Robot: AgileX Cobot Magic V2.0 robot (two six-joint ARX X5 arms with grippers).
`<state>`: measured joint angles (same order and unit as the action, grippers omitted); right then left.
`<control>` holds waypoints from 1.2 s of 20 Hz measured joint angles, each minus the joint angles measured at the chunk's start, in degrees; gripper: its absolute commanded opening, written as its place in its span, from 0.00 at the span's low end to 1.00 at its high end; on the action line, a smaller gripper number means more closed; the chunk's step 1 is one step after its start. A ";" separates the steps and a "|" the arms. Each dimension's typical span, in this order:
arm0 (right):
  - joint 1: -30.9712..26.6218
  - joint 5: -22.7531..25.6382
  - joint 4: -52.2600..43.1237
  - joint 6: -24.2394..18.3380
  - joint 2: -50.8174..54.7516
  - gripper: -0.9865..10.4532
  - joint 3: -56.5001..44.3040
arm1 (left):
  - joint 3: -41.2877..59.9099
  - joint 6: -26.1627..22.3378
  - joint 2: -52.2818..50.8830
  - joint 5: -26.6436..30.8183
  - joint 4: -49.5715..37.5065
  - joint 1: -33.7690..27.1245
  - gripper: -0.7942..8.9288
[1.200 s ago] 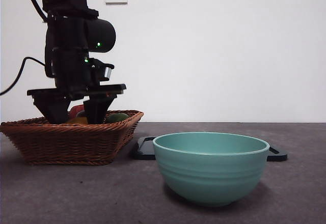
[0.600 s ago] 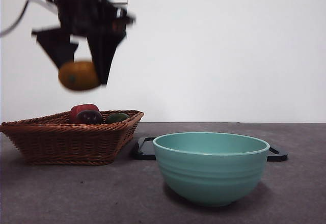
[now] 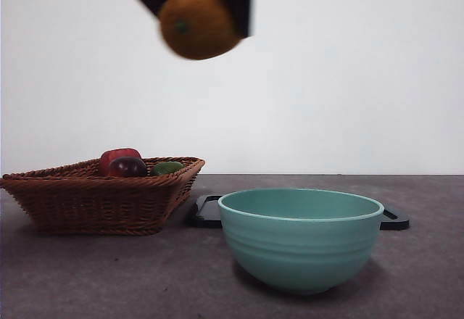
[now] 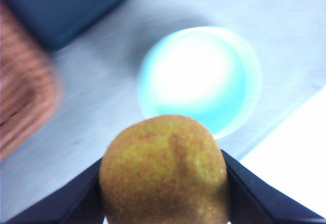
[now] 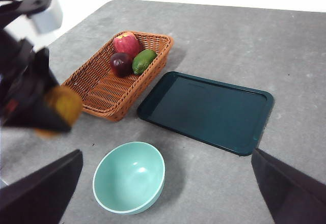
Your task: Pick up the wifruite, put it on the bowl, pick up the plate, put it on desk
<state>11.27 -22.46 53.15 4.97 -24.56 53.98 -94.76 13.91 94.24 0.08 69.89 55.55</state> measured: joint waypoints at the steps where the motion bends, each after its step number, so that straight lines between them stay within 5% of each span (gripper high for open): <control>1: 0.00 0.00 0.00 0.00 0.00 0.66 0.00 | 0.00 0.20 0.42 -0.02 -0.52 1.36 0.30; 16: 0.00 0.00 0.00 0.00 0.00 0.66 0.00 | 0.00 -1.38 21.62 0.02 -9.66 4.00 0.30; 24: 0.00 0.00 0.00 0.00 0.00 0.66 0.00 | 0.02 -2.05 24.57 0.02 -12.22 4.00 0.30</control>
<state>11.27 -22.46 53.15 4.97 -24.56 53.98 -94.74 11.86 118.80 0.10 57.67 59.55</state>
